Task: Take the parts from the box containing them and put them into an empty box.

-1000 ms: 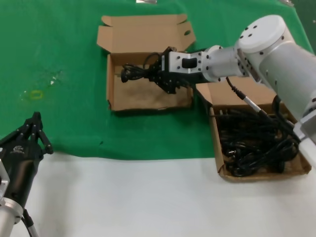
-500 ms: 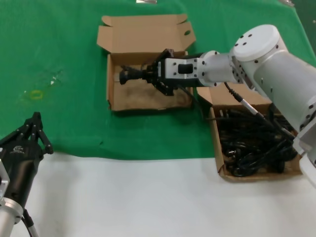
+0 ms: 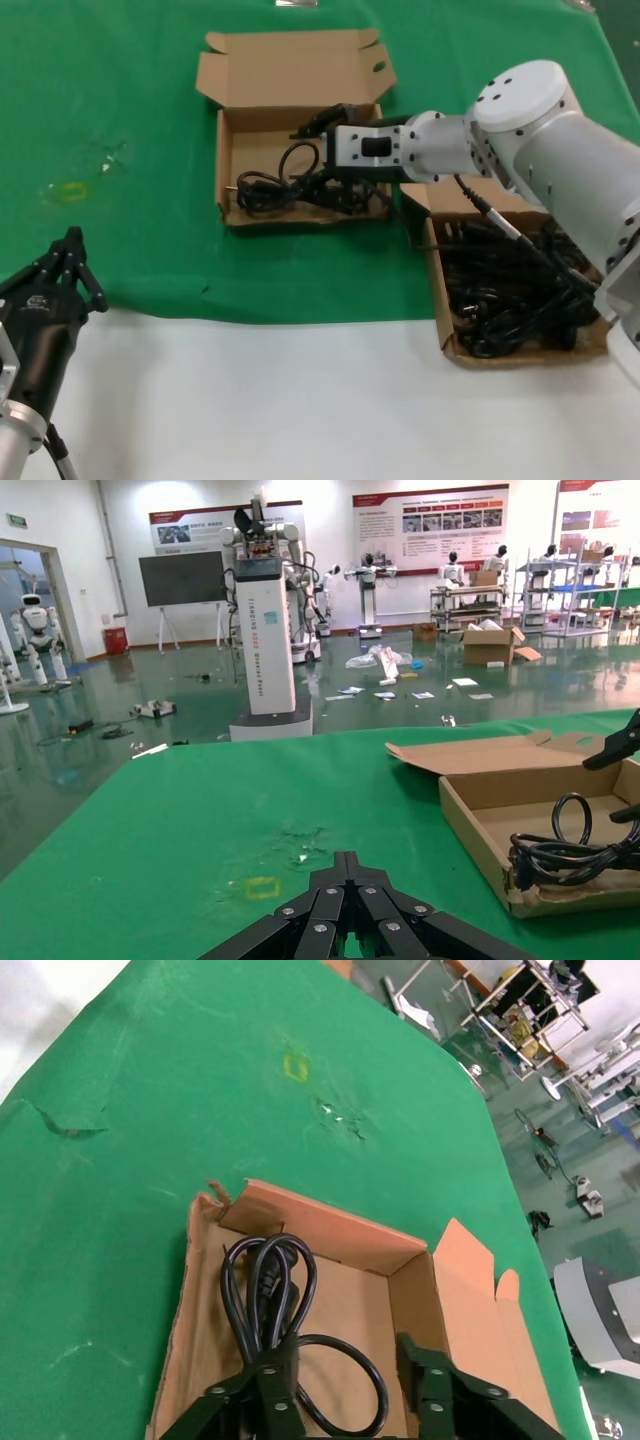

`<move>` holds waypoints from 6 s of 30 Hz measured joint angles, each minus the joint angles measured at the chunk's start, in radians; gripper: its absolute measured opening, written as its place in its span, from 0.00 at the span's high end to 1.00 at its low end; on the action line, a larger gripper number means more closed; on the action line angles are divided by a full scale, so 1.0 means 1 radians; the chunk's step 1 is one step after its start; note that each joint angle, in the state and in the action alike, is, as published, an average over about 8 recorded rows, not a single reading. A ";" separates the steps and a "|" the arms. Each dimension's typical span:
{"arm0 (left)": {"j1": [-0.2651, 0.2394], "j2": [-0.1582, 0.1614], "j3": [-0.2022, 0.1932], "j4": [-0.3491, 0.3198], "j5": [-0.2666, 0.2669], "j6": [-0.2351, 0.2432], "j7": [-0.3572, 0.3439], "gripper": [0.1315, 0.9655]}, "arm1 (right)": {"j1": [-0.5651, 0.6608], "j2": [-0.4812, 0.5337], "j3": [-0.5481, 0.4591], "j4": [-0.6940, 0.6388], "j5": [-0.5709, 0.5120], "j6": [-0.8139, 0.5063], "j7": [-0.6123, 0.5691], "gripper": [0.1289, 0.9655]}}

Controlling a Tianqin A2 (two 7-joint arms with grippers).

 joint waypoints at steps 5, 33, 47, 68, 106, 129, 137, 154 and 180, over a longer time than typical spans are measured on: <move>0.000 0.000 0.000 0.000 0.000 0.000 0.000 0.99 | 0.001 0.000 0.060 -0.022 -0.009 -0.015 -0.018 0.70; 0.000 0.000 0.000 0.000 0.000 0.000 0.000 0.93 | -0.053 0.035 0.279 -0.003 -0.049 -0.019 -0.038 0.11; 0.000 0.000 0.000 0.000 0.000 0.000 0.000 0.69 | -0.277 0.081 0.400 0.254 -0.074 0.094 0.106 0.00; 0.000 0.000 0.000 0.000 0.000 0.000 0.000 0.19 | -0.649 0.158 0.601 0.682 -0.116 0.283 0.345 0.00; 0.000 0.000 0.000 0.000 0.000 0.000 0.000 0.00 | -1.288 0.289 0.944 1.415 -0.188 0.606 0.754 0.00; 0.000 0.000 0.000 0.000 0.000 0.000 0.000 0.00 | -1.297 0.291 0.949 1.426 -0.189 0.610 0.760 0.00; 0.000 0.000 0.000 0.000 0.000 0.000 0.000 0.00 | -1.297 0.291 0.949 1.426 -0.189 0.610 0.760 0.00; 0.000 0.000 0.000 0.000 0.000 0.000 0.000 0.00 | -1.297 0.291 0.949 1.426 -0.189 0.610 0.760 0.00; 0.000 0.000 0.000 0.000 0.000 0.000 0.000 0.00 | -1.297 0.291 0.949 1.426 -0.189 0.610 0.760 0.00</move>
